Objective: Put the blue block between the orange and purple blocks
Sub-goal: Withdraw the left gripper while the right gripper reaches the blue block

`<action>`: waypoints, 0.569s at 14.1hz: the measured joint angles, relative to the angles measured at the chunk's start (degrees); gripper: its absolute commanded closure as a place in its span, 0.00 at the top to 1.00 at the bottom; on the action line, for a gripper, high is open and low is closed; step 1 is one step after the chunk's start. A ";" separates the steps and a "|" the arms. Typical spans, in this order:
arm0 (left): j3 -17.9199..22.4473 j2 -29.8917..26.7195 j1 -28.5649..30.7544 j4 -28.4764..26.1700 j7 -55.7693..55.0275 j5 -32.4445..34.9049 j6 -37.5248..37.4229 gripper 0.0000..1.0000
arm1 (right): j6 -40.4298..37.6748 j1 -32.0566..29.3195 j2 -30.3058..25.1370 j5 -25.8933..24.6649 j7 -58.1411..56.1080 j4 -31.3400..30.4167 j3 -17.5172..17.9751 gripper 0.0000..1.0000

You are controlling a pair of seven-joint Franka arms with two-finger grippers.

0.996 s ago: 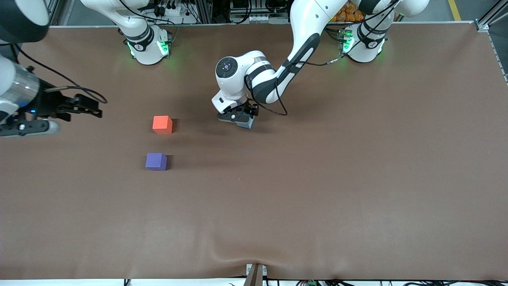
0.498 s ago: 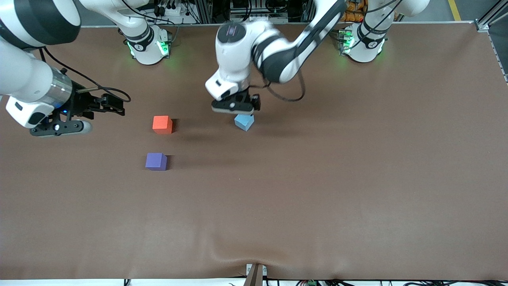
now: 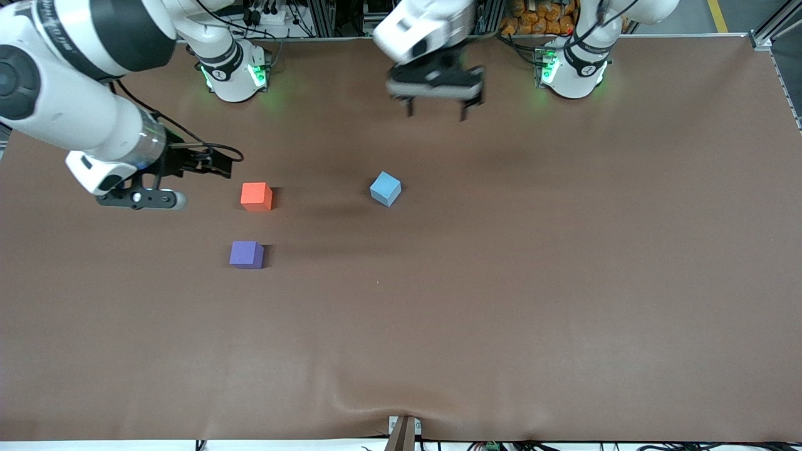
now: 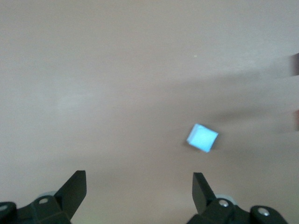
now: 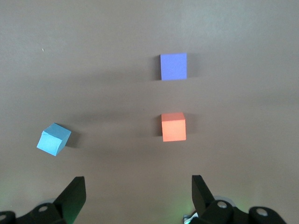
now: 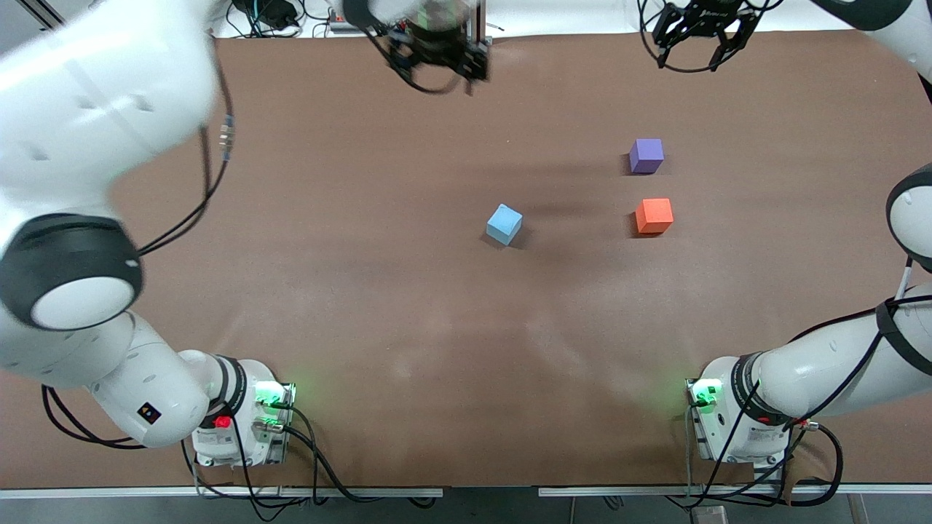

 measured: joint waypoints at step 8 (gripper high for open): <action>0.55 -10.62 21.52 -0.54 16.74 -0.33 -9.75 1.00 | 24.16 17.26 0.68 2.98 27.17 -14.30 0.32 1.00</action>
